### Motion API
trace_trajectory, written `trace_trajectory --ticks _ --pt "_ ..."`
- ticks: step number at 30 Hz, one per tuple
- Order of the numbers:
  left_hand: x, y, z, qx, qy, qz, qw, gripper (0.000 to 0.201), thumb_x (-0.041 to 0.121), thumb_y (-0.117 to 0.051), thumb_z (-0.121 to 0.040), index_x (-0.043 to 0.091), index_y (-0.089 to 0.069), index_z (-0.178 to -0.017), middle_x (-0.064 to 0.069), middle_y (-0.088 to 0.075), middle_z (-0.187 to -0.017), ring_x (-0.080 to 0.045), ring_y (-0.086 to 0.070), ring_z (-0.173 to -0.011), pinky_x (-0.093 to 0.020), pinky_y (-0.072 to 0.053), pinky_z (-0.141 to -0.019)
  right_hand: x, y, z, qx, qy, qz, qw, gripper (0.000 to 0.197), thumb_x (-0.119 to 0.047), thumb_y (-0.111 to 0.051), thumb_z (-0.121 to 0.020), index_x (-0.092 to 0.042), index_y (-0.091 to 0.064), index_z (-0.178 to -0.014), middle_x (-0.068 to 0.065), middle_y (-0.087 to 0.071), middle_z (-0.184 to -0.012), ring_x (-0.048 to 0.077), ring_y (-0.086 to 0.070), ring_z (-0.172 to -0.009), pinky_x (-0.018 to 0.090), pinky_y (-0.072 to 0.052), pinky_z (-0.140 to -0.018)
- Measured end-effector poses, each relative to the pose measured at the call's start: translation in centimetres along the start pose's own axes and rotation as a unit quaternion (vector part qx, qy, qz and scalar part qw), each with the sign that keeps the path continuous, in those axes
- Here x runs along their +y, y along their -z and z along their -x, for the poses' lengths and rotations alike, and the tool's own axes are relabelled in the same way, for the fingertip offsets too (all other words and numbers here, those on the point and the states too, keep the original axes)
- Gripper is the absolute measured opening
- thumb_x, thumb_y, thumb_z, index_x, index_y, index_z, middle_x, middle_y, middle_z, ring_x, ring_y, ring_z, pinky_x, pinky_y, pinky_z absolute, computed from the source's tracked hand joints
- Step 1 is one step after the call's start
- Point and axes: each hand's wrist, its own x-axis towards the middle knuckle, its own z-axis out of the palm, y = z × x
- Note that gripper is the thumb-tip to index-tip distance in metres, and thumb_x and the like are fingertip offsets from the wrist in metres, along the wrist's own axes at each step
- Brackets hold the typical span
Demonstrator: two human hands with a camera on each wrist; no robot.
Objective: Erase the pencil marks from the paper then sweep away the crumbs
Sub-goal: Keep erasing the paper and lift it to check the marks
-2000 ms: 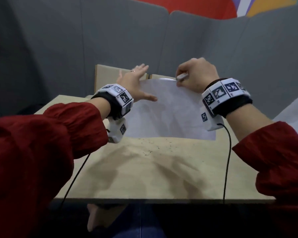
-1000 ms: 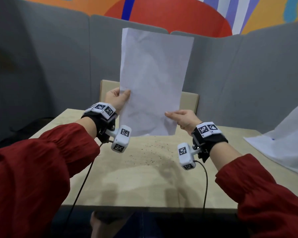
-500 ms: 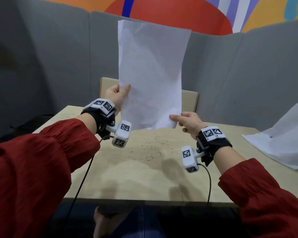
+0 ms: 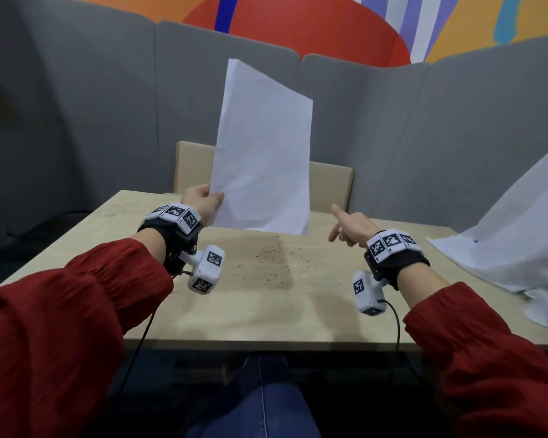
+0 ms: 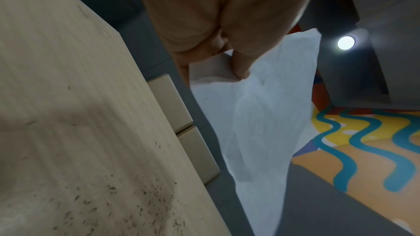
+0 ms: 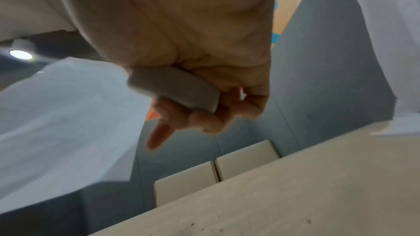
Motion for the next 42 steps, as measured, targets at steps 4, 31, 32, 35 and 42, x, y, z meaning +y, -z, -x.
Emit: trace_trajectory --ticks 4,31,32,35,42 --pt "-0.7 0.4 1.3 -0.002 -0.005 0.006 1.0 0.022 0.012 -0.054 -0.098 0.008 -0.065 -0.117 -0.014 -0.067 -0.109 -0.033 -0.065 -0.103 -0.054 -0.051 -0.094 0.5 -0.3 0.3 0.061 -0.043 -0.088 0.993 0.079 -0.07 -0.03 -0.09 -0.007 -0.068 -0.06 0.008 -0.048 -0.052 0.02 -0.044 -0.053 0.029 -0.034 -0.055" --pt "-3.0 -4.0 8.3 -0.045 -0.038 -0.015 0.998 0.064 -0.015 -0.051 -0.085 0.016 -0.039 -0.14 -0.012 -0.067 -0.116 -0.025 -0.069 -0.098 -0.043 -0.059 -0.077 5.1 -4.1 1.4 -0.018 -0.002 -0.308 0.951 0.012 -0.022 -0.067 -0.086 -0.016 -0.057 -0.089 0.003 -0.056 -0.086 0.016 -0.045 -0.067 0.019 -0.025 -0.041" --pt "-3.3 -4.0 8.4 -0.046 -0.041 -0.005 0.998 0.068 -0.015 -0.05 -0.086 0.019 -0.035 -0.143 -0.011 -0.067 -0.115 -0.024 -0.069 -0.098 -0.041 -0.059 -0.076 5.1 -3.8 1.4 -0.015 0.003 -0.31 0.951 0.011 -0.022 -0.067 -0.086 -0.017 -0.057 -0.086 0.001 -0.056 -0.082 0.014 -0.045 -0.064 0.018 -0.025 -0.041" --pt "-3.5 -4.2 8.3 -0.053 -0.047 0.003 0.997 0.081 -0.013 -0.046 -0.085 0.03 -0.024 -0.149 -0.008 -0.069 -0.115 -0.021 -0.07 -0.099 -0.039 -0.058 -0.075 5.4 -3.4 1.1 -0.003 0.013 -0.327 0.945 0.016 -0.021 -0.068 -0.086 -0.019 -0.054 -0.079 -0.004 -0.051 -0.073 0.011 -0.041 -0.058 0.016 -0.024 -0.039" --pt "-4.3 -6.0 4.2 -0.048 -0.022 -0.017 0.998 0.091 -0.003 -0.05 -0.09 0.04 0.0 -0.153 -0.004 -0.064 -0.123 -0.02 -0.068 -0.099 -0.039 -0.056 -0.078 6.3 -3.4 -2.2 0.017 -0.001 -0.268 0.963 0.028 -0.032 -0.071 -0.083 -0.017 -0.048 -0.079 0.002 -0.045 -0.072 0.015 -0.04 -0.063 0.021 -0.029 -0.046"
